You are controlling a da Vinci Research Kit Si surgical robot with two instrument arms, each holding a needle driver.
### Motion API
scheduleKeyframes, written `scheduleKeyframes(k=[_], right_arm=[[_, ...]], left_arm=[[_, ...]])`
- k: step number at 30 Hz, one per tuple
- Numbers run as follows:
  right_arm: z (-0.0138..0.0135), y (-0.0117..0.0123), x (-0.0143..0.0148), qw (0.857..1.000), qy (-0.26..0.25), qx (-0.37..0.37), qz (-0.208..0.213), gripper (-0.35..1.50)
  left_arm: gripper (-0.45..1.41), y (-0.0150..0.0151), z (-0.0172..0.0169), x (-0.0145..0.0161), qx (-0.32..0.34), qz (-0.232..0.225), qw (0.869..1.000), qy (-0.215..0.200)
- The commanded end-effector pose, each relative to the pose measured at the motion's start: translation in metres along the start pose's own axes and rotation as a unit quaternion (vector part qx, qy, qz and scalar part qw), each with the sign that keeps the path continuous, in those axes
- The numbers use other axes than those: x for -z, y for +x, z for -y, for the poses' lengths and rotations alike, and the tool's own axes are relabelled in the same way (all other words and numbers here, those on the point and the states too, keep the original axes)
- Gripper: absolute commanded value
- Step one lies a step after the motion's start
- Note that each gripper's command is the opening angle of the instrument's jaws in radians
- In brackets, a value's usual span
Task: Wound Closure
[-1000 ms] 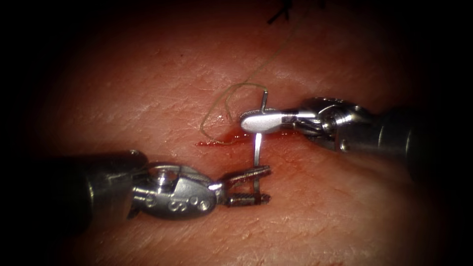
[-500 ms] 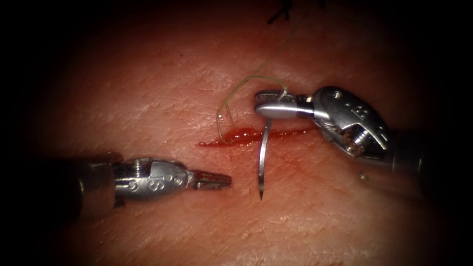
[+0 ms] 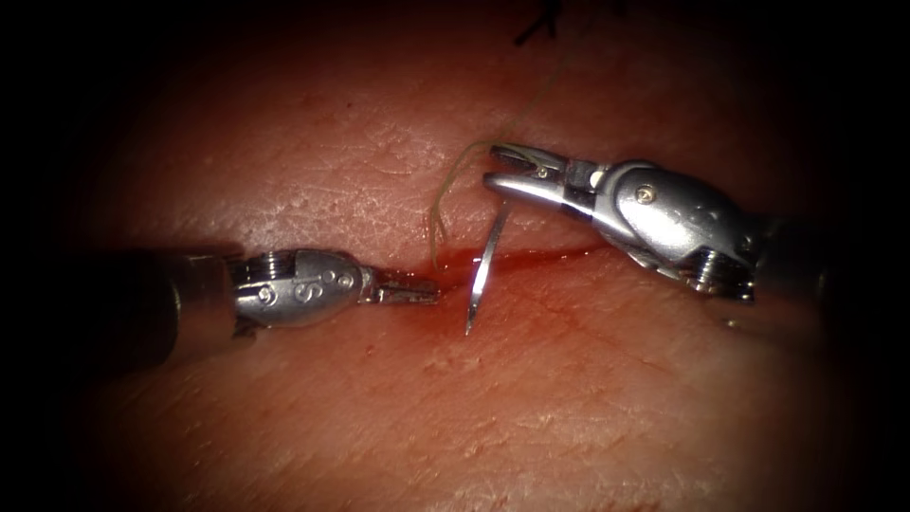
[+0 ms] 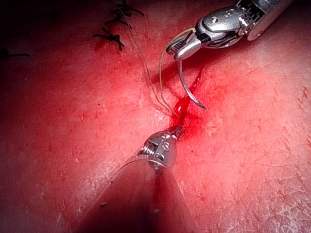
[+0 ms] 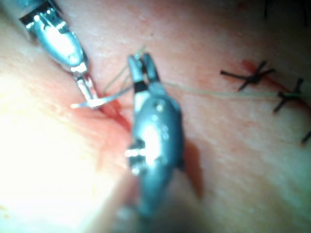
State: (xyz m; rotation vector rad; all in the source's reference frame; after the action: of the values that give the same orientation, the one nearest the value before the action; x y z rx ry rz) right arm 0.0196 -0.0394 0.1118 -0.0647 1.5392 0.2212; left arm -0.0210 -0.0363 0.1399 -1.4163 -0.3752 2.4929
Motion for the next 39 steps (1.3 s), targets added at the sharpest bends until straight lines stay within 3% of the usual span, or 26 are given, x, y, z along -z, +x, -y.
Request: scheduleKeyframes(k=[1,12,21,39], right_arm=[[-0.0005,-0.0005,-0.0009,1.000,-0.002,0.022,-0.004,-0.35],[0.0006,-0.0006,-0.0020,0.980,-0.005,0.200,-0.025,-0.35],[0.0023,-0.0016,-0.0021,0.972,0.023,0.233,-0.011,-0.35],[0.0022,-0.0024,-0.0032,0.959,0.035,0.281,0.003,-0.35]], left_arm=[[-0.45,-0.0003,0.0003,-0.0008,0.000,0.000,1.000,0.000],[-0.45,0.0002,0.0013,-0.0004,0.003,0.002,1.000,0.003],[-0.45,0.0002,0.0017,-0.0003,0.004,0.004,1.000,0.004],[-0.45,-0.0002,0.0023,0.0002,0.006,0.007,1.000,0.004]])
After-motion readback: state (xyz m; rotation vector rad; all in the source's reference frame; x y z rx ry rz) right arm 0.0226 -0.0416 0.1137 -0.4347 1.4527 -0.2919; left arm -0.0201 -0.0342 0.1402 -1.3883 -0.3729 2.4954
